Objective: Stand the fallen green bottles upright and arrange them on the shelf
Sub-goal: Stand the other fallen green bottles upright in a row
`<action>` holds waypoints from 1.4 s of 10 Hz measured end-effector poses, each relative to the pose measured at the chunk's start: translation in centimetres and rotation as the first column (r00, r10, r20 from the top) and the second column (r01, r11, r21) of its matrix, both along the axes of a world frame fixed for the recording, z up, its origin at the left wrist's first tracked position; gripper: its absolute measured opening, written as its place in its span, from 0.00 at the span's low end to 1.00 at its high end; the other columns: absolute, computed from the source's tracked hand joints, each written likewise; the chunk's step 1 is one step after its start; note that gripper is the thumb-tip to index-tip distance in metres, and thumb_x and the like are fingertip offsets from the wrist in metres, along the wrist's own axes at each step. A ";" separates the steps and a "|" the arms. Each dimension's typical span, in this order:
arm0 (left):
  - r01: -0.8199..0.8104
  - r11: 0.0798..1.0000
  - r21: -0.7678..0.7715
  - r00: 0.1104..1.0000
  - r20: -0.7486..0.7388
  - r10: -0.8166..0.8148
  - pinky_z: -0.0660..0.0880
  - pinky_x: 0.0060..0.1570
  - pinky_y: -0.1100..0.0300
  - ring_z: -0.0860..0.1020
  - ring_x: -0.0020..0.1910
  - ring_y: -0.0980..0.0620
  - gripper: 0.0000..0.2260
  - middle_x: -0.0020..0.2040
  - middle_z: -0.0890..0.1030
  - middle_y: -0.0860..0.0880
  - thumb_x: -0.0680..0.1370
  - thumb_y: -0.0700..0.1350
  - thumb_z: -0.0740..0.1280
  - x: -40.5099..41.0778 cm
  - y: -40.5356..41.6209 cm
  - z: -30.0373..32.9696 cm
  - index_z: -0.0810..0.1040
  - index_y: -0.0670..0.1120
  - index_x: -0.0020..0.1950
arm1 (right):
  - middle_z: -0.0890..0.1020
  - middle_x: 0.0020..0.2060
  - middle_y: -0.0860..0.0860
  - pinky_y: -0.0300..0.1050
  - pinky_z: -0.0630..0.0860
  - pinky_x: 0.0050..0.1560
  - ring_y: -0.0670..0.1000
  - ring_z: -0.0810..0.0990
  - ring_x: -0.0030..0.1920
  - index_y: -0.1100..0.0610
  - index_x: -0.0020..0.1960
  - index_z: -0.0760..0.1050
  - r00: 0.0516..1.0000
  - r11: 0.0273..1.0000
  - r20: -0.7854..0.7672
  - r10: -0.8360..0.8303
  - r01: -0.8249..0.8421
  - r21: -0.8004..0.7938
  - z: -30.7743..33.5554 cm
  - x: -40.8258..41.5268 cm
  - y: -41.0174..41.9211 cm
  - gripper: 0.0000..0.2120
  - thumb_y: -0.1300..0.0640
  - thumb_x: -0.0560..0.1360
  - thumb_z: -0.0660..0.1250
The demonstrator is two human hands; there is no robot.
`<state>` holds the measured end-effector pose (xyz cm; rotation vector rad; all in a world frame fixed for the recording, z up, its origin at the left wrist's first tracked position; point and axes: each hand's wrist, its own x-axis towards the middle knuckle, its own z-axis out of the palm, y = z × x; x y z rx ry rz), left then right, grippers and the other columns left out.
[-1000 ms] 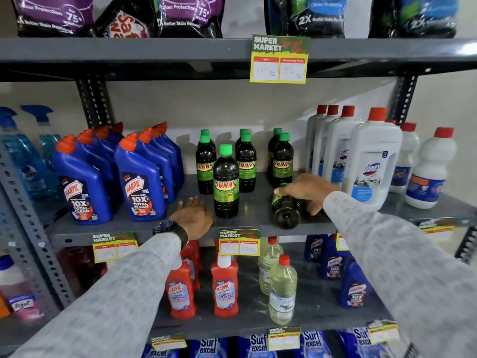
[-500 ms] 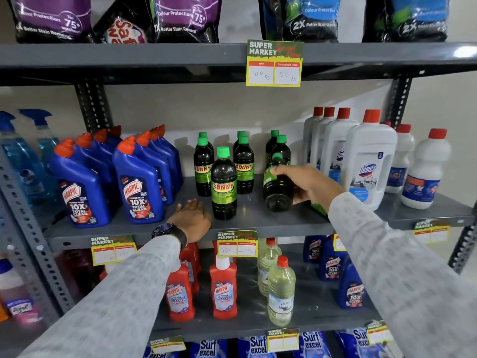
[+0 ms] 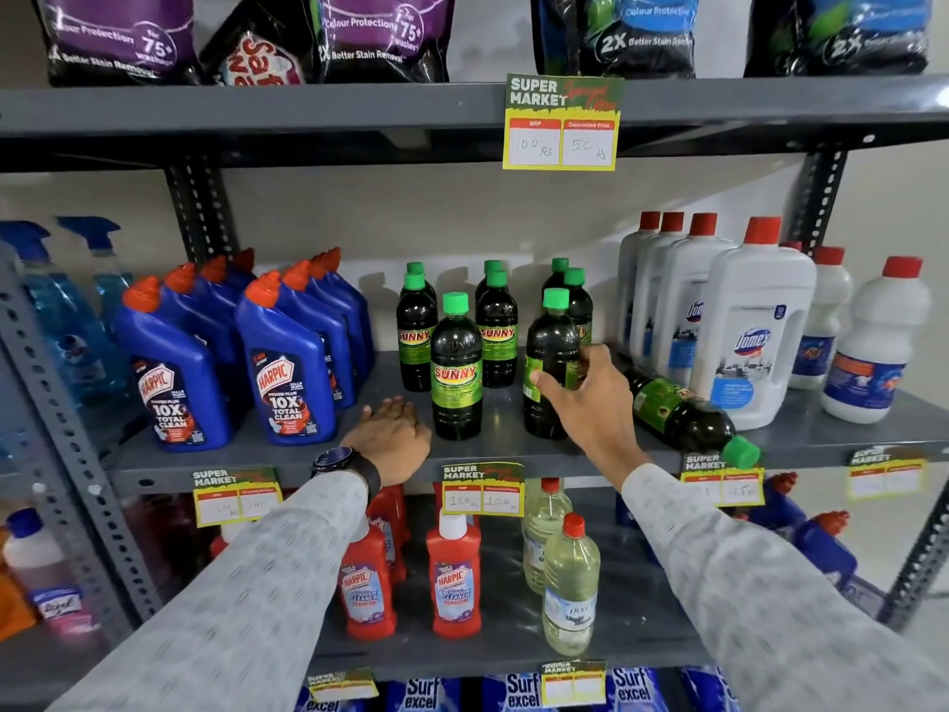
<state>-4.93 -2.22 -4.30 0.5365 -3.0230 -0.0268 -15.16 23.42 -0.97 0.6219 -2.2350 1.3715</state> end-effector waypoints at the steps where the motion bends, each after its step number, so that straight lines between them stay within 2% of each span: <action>1: -0.006 1.000 0.017 1.000 -0.017 0.006 0.48 0.79 0.42 0.52 0.82 0.44 0.30 0.83 0.53 0.40 0.82 0.54 0.44 -0.1 0.1 0.1 0.54 0.40 0.81 | 0.79 0.47 0.44 0.49 0.79 0.48 0.49 0.81 0.47 0.54 0.62 0.70 1.000 1.000 -0.007 -0.005 0.005 0.011 -0.2 -0.1 -0.3 0.28 0.40 0.72 0.77; 2: -0.015 0.999 0.035 1.000 -0.015 0.015 0.47 0.79 0.44 0.51 0.82 0.45 0.30 0.83 0.53 0.41 0.82 0.54 0.45 -0.1 0.3 0.1 0.53 0.41 0.81 | 0.79 0.49 0.42 0.46 0.79 0.50 0.46 0.80 0.48 0.53 0.65 0.70 1.000 1.000 -0.007 0.008 -0.008 -0.003 -0.5 -0.1 -0.1 0.31 0.38 0.71 0.76; 3: -0.014 0.998 0.053 0.999 -0.040 0.016 0.46 0.79 0.46 0.52 0.82 0.46 0.29 0.83 0.53 0.42 0.83 0.54 0.46 0.1 0.5 0.2 0.53 0.41 0.81 | 0.81 0.51 0.42 0.42 0.78 0.56 0.40 0.80 0.51 0.54 0.71 0.69 0.972 0.976 0.127 0.199 -0.184 -0.118 -0.6 -0.8 0.5 0.31 0.46 0.75 0.77; 4: -0.010 0.999 0.051 0.999 -0.048 0.012 0.46 0.79 0.46 0.52 0.82 0.46 0.29 0.83 0.54 0.42 0.83 0.54 0.46 0.1 0.7 0.3 0.53 0.41 0.81 | 0.84 0.61 0.48 0.52 0.74 0.70 0.47 0.82 0.61 0.54 0.75 0.70 0.827 0.869 0.287 0.483 -0.414 -0.271 -0.8 -2.0 1.1 0.27 0.63 0.78 0.71; 5: -0.013 0.999 0.050 0.999 -0.043 0.015 0.46 0.79 0.46 0.51 0.82 0.46 0.29 0.83 0.53 0.42 0.83 0.54 0.46 0.2 0.8 0.5 0.53 0.41 0.82 | 0.85 0.60 0.49 0.54 0.75 0.70 0.48 0.84 0.61 0.54 0.71 0.74 0.805 0.852 0.290 0.518 -0.455 -0.261 -0.9 -2.6 1.2 0.23 0.67 0.78 0.71; 6: -0.016 0.999 0.049 0.999 -0.037 0.018 0.46 0.79 0.47 0.51 0.82 0.46 0.29 0.83 0.53 0.42 0.83 0.54 0.46 0.3 1.0 0.5 0.52 0.41 0.82 | 0.84 0.56 0.49 0.45 0.80 0.61 0.47 0.84 0.55 0.52 0.66 0.72 0.883 0.914 0.259 0.392 -0.343 -0.216 -1.2 -2.1 0.7 0.26 0.59 0.72 0.80; 7: -0.021 0.999 0.037 0.999 -0.036 0.022 0.46 0.79 0.47 0.51 0.82 0.46 0.29 0.83 0.53 0.42 0.83 0.53 0.45 0.2 1.0 0.5 0.53 0.41 0.81 | 0.82 0.52 0.45 0.37 0.79 0.50 0.43 0.82 0.51 0.50 0.63 0.69 0.941 0.951 0.178 0.287 -0.257 -0.171 -1.4 -1.1 0.2 0.34 0.51 0.65 0.85; 8: -0.021 0.999 0.040 0.999 -0.033 0.022 0.46 0.79 0.47 0.51 0.82 0.46 0.29 0.83 0.53 0.42 0.83 0.54 0.45 0.3 0.9 0.5 0.53 0.41 0.81 | 0.82 0.51 0.42 0.34 0.78 0.49 0.41 0.81 0.51 0.49 0.63 0.68 0.958 0.958 0.132 0.255 -0.232 -0.169 -1.6 -0.7 0.3 0.35 0.48 0.65 0.85; 9: -0.022 0.999 0.033 0.999 -0.027 0.023 0.46 0.79 0.47 0.51 0.82 0.46 0.29 0.83 0.53 0.42 0.83 0.53 0.45 0.4 1.0 0.6 0.53 0.41 0.81 | 0.80 0.55 0.40 0.31 0.77 0.55 0.37 0.80 0.55 0.46 0.68 0.66 0.932 0.939 0.145 0.332 -0.312 -0.146 -1.7 -1.2 0.8 0.32 0.52 0.72 0.81; 10: -0.022 0.999 0.037 0.999 -0.024 0.023 0.46 0.79 0.47 0.51 0.82 0.46 0.29 0.83 0.52 0.42 0.83 0.53 0.45 0.3 1.1 0.7 0.52 0.41 0.81 | 0.82 0.61 0.40 0.39 0.75 0.67 0.37 0.80 0.61 0.51 0.77 0.67 0.871 0.894 0.206 0.445 -0.420 -0.157 -1.8 -2.0 1.2 0.31 0.61 0.78 0.74; 11: -0.024 0.999 0.035 0.999 -0.023 0.025 0.46 0.79 0.47 0.51 0.82 0.46 0.29 0.83 0.52 0.42 0.83 0.53 0.45 0.4 1.1 0.7 0.52 0.41 0.81 | 0.82 0.60 0.45 0.45 0.77 0.67 0.44 0.81 0.60 0.54 0.75 0.69 0.894 0.918 0.208 0.396 -0.380 -0.115 -2.0 -2.3 1.0 0.30 0.61 0.76 0.75; 12: -0.022 0.999 0.028 1.000 -0.018 0.022 0.46 0.79 0.47 0.51 0.82 0.46 0.29 0.83 0.52 0.42 0.83 0.53 0.45 0.4 1.1 0.7 0.52 0.41 0.81 | 0.80 0.58 0.48 0.30 0.76 0.55 0.42 0.80 0.55 0.54 0.72 0.70 0.943 0.953 0.146 0.299 -0.287 -0.099 -1.9 -1.7 0.5 0.33 0.55 0.71 0.81; 13: -0.019 1.000 0.014 1.000 0.006 0.019 0.46 0.79 0.46 0.50 0.82 0.45 0.31 0.83 0.52 0.41 0.81 0.54 0.42 0.3 0.9 0.6 0.52 0.40 0.81 | 0.78 0.58 0.50 0.41 0.77 0.56 0.47 0.79 0.56 0.53 0.69 0.73 0.968 0.974 0.109 0.226 -0.220 -0.060 -2.0 -1.6 0.1 0.36 0.48 0.66 0.84; 14: -0.031 0.998 0.046 0.999 -0.005 0.031 0.45 0.80 0.46 0.50 0.82 0.46 0.31 0.83 0.52 0.42 0.82 0.55 0.44 0.1 0.7 0.5 0.52 0.41 0.81 | 0.76 0.59 0.49 0.43 0.75 0.59 0.48 0.78 0.58 0.53 0.71 0.72 0.964 0.971 0.112 0.240 -0.237 -0.040 -1.8 -1.5 0.4 0.35 0.46 0.69 0.81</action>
